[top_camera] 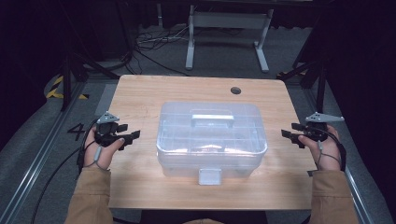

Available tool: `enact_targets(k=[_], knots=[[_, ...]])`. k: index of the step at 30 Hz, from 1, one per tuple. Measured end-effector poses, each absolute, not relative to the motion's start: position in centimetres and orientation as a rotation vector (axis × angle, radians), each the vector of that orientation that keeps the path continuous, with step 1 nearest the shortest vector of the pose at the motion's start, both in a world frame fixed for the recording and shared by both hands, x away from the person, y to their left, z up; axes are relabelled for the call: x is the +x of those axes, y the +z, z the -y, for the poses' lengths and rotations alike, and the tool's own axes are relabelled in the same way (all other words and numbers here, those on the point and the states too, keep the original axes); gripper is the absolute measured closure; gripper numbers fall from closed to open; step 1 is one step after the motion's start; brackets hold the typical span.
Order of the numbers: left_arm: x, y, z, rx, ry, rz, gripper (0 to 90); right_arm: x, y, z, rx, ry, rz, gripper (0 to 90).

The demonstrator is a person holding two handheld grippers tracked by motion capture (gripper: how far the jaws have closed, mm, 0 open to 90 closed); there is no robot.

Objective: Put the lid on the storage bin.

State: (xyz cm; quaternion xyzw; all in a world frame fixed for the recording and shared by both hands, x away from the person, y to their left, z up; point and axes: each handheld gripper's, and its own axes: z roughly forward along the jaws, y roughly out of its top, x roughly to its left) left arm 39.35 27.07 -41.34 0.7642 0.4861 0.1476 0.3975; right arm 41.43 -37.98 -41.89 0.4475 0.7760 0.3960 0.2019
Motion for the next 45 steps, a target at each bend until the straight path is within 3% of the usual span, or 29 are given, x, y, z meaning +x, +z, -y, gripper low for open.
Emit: enact_targets(k=[27,45], knots=[[40.7,-45.2,-27.7,1.983,0.359,-1.267,34.3,43.0,-46.4,38.3,1.267,1.074,-2.208,41.5],[41.1,-46.6,-26.8,2.123,0.335,-1.23,34.2,43.3,-48.3,38.3,1.268,1.045,-2.2,41.9]])
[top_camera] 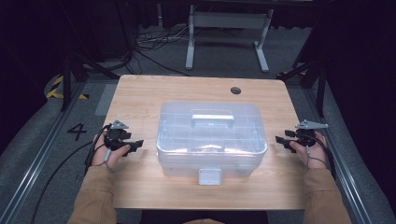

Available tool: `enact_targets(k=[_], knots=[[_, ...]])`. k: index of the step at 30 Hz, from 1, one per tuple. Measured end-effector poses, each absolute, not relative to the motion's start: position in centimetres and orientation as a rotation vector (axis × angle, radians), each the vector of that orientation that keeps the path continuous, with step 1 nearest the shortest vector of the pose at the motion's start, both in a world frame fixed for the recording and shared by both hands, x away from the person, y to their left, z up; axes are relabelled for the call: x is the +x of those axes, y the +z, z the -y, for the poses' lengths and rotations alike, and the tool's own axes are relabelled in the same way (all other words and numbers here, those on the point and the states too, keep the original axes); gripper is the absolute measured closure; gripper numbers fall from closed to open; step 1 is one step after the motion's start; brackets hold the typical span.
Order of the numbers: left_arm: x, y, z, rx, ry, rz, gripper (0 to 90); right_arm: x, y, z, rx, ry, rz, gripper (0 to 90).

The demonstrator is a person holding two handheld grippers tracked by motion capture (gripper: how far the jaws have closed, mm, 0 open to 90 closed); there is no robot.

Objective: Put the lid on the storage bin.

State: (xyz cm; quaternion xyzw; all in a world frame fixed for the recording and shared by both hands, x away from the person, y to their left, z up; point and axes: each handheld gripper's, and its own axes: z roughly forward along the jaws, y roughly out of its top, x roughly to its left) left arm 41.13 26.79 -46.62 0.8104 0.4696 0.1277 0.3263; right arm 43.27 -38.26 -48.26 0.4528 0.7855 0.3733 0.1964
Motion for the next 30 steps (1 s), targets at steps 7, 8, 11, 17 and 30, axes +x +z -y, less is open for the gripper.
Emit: enact_targets(k=[7,8,11,17,30], knots=[[41.1,-47.0,-26.5,2.171,0.314,-1.233,33.8,43.4,-48.6,37.8,1.238,1.032,-2.218,41.8],[41.2,-47.1,-26.5,2.174,0.305,-1.231,33.8,43.4,-48.6,37.7,1.235,1.031,-2.221,41.6],[41.2,-47.2,-26.3,2.189,0.297,-1.227,33.8,43.5,-48.8,37.5,1.228,1.021,-2.227,41.5],[41.1,-47.4,-26.1,2.21,0.283,-1.225,31.8,43.5,-48.9,37.4,1.216,1.007,-2.236,40.6],[41.1,-47.4,-26.0,2.227,0.29,-1.212,29.1,43.6,-49.3,37.2,1.23,0.964,-2.244,37.8]])
